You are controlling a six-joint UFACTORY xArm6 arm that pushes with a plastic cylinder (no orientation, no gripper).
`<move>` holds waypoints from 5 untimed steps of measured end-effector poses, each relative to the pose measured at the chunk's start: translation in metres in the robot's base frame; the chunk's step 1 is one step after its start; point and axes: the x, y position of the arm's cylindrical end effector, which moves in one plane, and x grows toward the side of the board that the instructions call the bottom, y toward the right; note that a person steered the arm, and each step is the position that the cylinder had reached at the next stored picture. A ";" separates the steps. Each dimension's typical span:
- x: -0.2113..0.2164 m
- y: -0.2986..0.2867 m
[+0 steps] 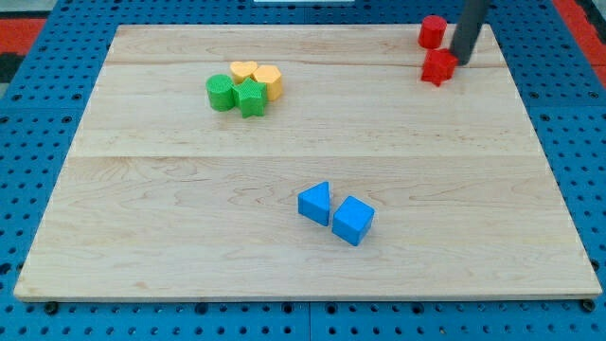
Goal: Move red circle towards red star
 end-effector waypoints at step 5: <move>0.019 0.120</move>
